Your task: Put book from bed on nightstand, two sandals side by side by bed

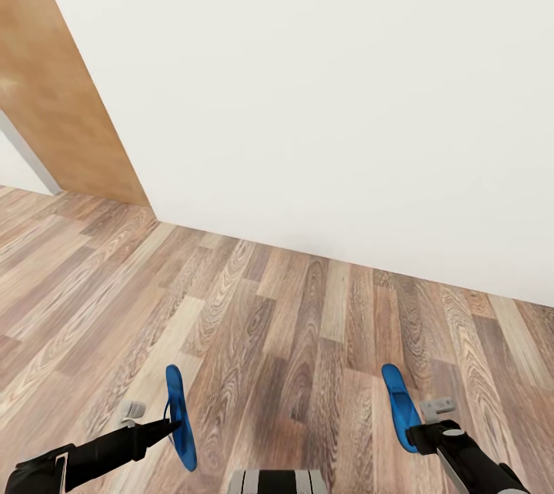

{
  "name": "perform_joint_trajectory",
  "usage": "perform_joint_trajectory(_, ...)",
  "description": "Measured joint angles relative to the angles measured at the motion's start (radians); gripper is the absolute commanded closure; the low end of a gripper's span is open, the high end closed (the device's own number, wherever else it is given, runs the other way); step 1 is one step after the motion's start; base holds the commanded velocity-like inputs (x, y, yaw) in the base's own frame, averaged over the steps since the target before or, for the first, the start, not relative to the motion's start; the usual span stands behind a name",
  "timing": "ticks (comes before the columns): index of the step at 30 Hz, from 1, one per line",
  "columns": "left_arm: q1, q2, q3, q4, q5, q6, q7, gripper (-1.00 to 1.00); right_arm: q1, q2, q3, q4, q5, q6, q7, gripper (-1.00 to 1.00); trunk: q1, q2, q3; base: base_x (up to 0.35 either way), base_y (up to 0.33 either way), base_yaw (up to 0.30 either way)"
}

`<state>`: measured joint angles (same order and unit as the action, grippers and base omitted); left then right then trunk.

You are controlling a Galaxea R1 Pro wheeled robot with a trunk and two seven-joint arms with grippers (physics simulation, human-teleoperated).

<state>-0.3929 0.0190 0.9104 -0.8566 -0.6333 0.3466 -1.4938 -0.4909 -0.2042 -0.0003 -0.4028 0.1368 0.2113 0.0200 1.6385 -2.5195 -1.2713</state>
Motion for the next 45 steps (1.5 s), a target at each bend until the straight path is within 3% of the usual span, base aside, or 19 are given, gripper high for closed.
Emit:
perform_joint_trajectory(3, 0.000, 0.000, 0.000, 0.000, 0.002, 0.001, 0.000, 1.00, 0.000, 0.001, 0.001, -0.001, 0.002, 0.000, -0.001, -1.00, 0.001, -0.001, -0.012, 0.000, 0.000, 0.000)
perform_joint_trajectory(15, 0.000, 0.000, 0.002, 0.000, 0.003, 0.002, 0.000, 1.00, 0.000, 0.006, 0.001, -0.001, 0.003, -0.001, -0.001, -1.00, 0.001, -0.001, -0.012, 0.000, 0.000, 0.000)
perform_joint_trajectory(27, 0.000, -0.002, 0.001, 0.000, 0.003, 0.002, 0.001, 1.00, 0.000, 0.008, 0.002, -0.001, 0.003, -0.001, -0.001, -1.00, 0.007, -0.004, -0.058, 0.000, 0.000, 0.000)
perform_joint_trajectory(34, 0.000, -0.002, 0.002, 0.000, 0.003, 0.001, 0.001, 1.00, 0.000, 0.008, 0.001, -0.002, 0.001, 0.009, 0.001, -1.00, 0.007, -0.004, -0.058, 0.000, 0.000, 0.000)
perform_joint_trajectory(38, 0.000, -0.002, 0.002, 0.000, 0.003, 0.000, 0.001, 1.00, 0.000, 0.008, -0.001, -0.046, 0.000, 0.152, 0.001, -1.00, 0.007, -0.004, -0.058, 0.000, 0.000, 0.000)
perform_joint_trajectory(40, 0.000, -0.003, 0.002, 0.000, 0.003, 0.000, 0.001, 1.00, 0.000, 0.008, -0.001, -0.122, 0.001, 0.253, 0.002, -1.00, 0.007, -0.004, -0.058, 0.000, 0.000, 0.000)
perform_joint_trajectory(45, 0.000, -0.004, 0.002, 0.000, 0.002, 0.000, 0.001, 1.00, 0.000, 0.008, -0.002, -0.193, -0.001, 0.310, 0.001, -1.00, 0.007, -0.004, -0.058, 0.000, 0.000, 0.000)
